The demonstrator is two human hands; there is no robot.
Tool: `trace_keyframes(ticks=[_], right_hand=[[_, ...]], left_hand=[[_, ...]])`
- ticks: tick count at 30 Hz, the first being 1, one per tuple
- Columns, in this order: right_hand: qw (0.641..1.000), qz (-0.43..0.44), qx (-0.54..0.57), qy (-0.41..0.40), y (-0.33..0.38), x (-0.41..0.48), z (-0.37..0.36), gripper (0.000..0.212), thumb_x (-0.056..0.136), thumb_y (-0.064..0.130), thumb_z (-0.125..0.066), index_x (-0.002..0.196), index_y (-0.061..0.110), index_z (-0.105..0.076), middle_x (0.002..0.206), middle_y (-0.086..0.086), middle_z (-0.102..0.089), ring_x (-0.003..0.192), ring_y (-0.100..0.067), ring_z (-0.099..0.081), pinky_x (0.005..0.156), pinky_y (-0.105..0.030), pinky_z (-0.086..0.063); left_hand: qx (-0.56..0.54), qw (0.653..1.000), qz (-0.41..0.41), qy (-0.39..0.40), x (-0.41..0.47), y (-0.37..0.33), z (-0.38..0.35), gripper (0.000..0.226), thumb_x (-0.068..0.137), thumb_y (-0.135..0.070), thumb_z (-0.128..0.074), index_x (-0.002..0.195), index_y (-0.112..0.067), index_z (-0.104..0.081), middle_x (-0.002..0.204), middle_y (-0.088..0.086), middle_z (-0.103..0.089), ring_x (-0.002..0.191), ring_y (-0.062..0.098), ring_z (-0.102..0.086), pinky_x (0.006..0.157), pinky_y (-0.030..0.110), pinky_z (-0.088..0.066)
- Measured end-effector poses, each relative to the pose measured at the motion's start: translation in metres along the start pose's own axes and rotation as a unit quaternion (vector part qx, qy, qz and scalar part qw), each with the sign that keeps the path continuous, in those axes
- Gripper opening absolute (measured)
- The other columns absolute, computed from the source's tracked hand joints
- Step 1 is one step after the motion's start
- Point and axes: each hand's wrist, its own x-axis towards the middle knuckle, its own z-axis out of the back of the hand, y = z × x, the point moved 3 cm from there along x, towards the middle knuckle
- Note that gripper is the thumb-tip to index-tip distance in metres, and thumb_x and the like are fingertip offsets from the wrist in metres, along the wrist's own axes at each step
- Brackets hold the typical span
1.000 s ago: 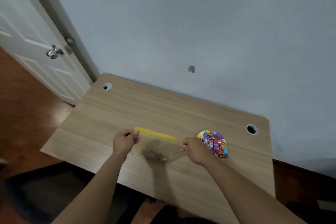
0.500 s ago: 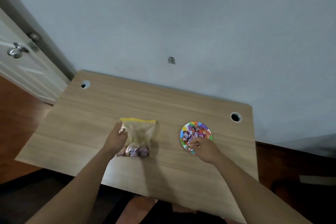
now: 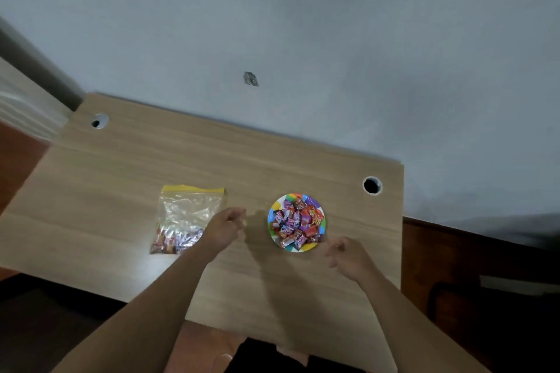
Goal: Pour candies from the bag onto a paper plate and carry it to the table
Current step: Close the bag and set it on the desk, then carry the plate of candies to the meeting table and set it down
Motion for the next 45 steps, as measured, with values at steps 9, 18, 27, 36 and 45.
trace_keyframes(ticks=[9, 18, 27, 36, 45], right_hand=[[0.995, -0.060, 0.070, 0.039, -0.025, 0.051, -0.025, 0.020, 0.092, 0.026, -0.062, 0.089, 0.015, -0.079, 0.072, -0.006, -0.081, 0.055, -0.015, -0.076, 0.057, -0.028, -0.057], [0.989, -0.056, 0.139, -0.008, -0.032, 0.086, -0.044, 0.014, 0.100, 0.027, -0.071, 0.105, 0.017, -0.062, 0.081, -0.005, -0.080, 0.067, -0.026, -0.082, 0.079, -0.054, -0.068], [0.988, -0.030, 0.151, 0.005, -0.031, 0.071, -0.046, 0.016, 0.101, 0.022, -0.071, 0.095, 0.017, -0.058, 0.095, -0.009, -0.081, 0.072, -0.030, -0.083, 0.080, -0.053, -0.068], [0.976, 0.005, 0.218, -0.018, -0.019, 0.019, -0.041, 0.017, 0.101, 0.019, -0.073, 0.096, 0.011, -0.059, 0.095, -0.021, -0.082, 0.065, -0.025, -0.080, 0.063, -0.039, -0.065], [0.950, 0.015, 0.302, -0.075, -0.014, -0.031, -0.038, 0.020, 0.100, 0.016, -0.074, 0.102, 0.002, -0.060, 0.103, -0.027, -0.078, 0.058, -0.017, -0.074, 0.052, -0.024, -0.059]], left_hand=[[0.050, 0.998, 0.023, -0.033, 0.020, 0.012, -0.069, 0.028, 0.099, -0.030, -0.066, 0.125, -0.022, -0.072, 0.126, 0.011, -0.074, 0.108, 0.030, -0.071, 0.100, 0.051, -0.057], [0.055, 0.998, -0.016, -0.040, 0.026, 0.021, -0.094, 0.036, 0.082, -0.041, -0.067, 0.115, -0.028, -0.072, 0.089, -0.011, -0.076, 0.082, -0.004, -0.070, 0.081, 0.035, -0.057], [-0.026, 0.999, 0.010, -0.018, 0.018, 0.038, -0.088, 0.016, 0.083, -0.023, -0.081, 0.097, -0.028, -0.079, 0.084, -0.006, -0.082, 0.101, 0.036, -0.080, 0.090, 0.061, -0.064], [-0.042, 0.998, 0.014, 0.038, -0.018, 0.004, -0.064, 0.022, 0.101, 0.000, -0.067, 0.122, -0.002, -0.067, 0.111, 0.017, -0.069, 0.094, 0.035, -0.076, 0.064, 0.033, -0.069], [-0.032, 0.992, -0.022, 0.119, -0.047, -0.029, -0.050, 0.014, 0.103, 0.005, -0.061, 0.113, -0.004, -0.066, 0.095, 0.011, -0.076, 0.084, 0.029, -0.075, 0.058, 0.026, -0.065]])
